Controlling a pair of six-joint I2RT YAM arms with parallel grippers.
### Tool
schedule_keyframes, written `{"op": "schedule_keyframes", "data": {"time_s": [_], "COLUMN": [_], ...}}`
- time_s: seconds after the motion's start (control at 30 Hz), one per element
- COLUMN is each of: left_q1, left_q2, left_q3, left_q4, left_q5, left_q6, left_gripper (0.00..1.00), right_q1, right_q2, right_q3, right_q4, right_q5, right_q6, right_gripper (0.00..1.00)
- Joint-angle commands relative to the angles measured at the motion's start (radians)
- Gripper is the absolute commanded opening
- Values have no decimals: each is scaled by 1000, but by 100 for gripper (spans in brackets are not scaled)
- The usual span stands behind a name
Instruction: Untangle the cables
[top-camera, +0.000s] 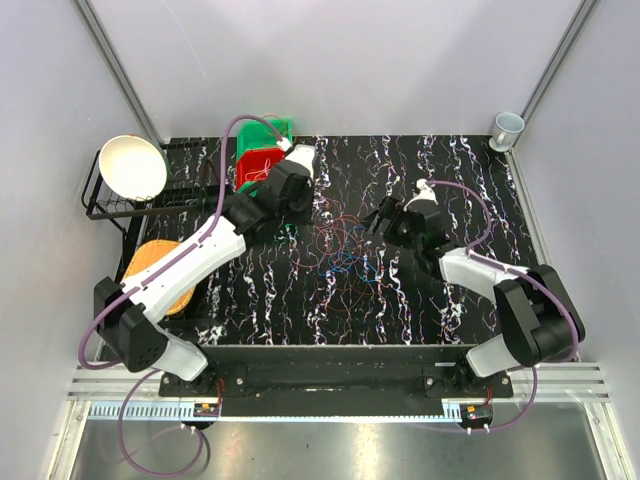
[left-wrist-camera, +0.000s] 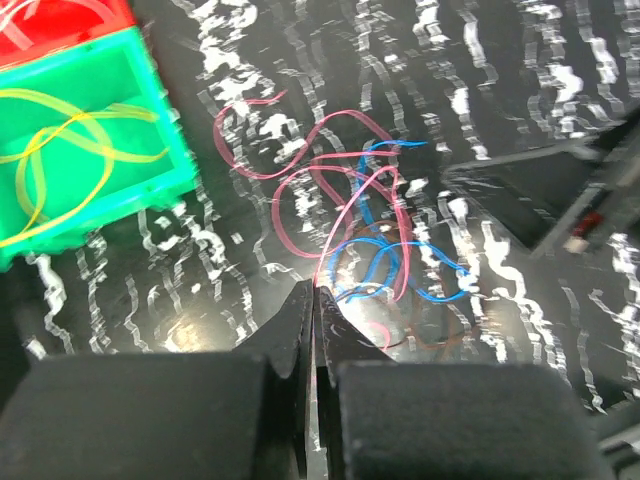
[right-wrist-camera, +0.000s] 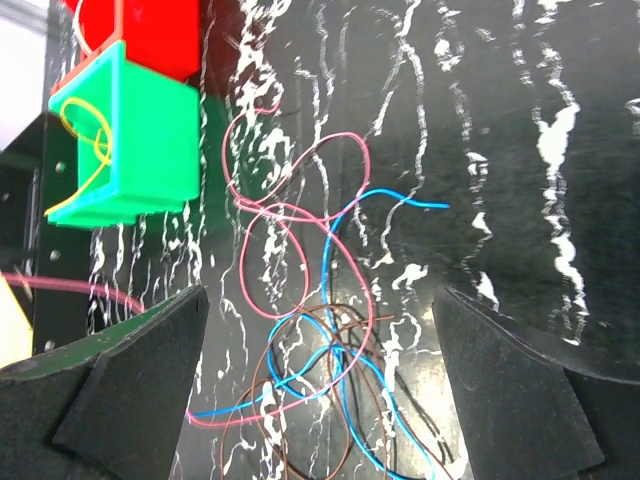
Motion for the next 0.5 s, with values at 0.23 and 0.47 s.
{"op": "schedule_keyframes", "data": {"time_s": [0.23, 0.47], "left_q1": [120, 120], "left_q2": [26, 33], "left_q3": [-263, -324], "left_q4": [19, 77], "left_q5": [-80, -57], "left_q6": [-97, -91], "left_gripper": [0, 0], "right_q1": [-6, -4], "right_q2": [132, 216], "right_q3": [121, 263], "right_q4": [92, -13], "right_q5": [-313, -379], "right_q6": [-97, -169], "right_gripper": [100, 100]}}
